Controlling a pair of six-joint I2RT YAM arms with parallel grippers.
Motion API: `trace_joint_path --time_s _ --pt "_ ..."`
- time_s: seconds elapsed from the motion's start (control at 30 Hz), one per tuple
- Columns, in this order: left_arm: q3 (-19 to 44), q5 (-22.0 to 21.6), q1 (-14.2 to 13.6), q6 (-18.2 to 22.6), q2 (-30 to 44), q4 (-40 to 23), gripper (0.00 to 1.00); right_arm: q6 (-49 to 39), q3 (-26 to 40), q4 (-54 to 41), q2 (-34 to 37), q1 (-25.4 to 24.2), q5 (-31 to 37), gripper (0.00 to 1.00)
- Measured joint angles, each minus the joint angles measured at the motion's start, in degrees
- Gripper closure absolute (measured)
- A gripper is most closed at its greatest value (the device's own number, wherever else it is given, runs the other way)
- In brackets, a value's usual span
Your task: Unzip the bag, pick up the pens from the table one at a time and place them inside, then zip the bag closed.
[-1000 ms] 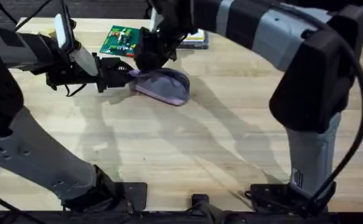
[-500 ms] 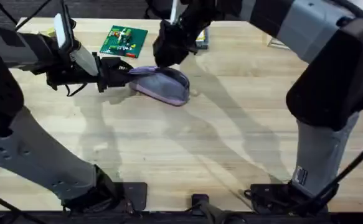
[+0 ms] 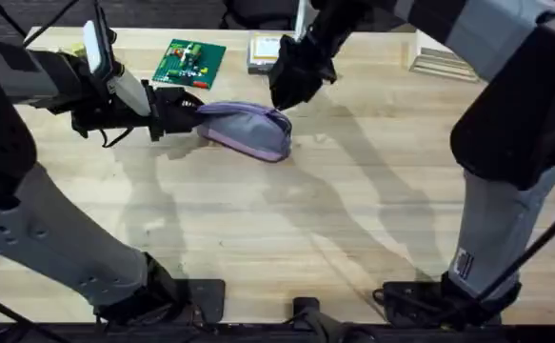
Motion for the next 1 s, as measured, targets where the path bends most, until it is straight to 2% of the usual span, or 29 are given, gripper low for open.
trace_joint_path --time_s 0.2,0.47,0.67,0.83,1.0 --pt "0.0 0.0 -0.1 0.0 0.0 -1.7 0.959 -2.2 0.1 -5.4 0.0 -3.1 0.1 0.967" --pt "0.0 0.1 -0.2 0.0 0.0 -5.1 0.959 -3.9 0.1 -9.2 0.0 -4.8 4.3 0.968" --pt "0.0 0.0 -0.3 0.0 0.0 -8.9 0.959 -4.3 0.2 -9.0 0.0 -4.8 7.1 0.968" --pt "0.0 0.1 -0.4 0.0 0.0 -9.6 0.959 -4.3 0.0 -7.2 0.0 -4.7 9.5 0.968" --pt "0.0 0.1 -0.5 0.0 0.0 -9.7 0.959 -4.2 -3.9 -3.6 -0.7 -4.7 11.2 0.968"
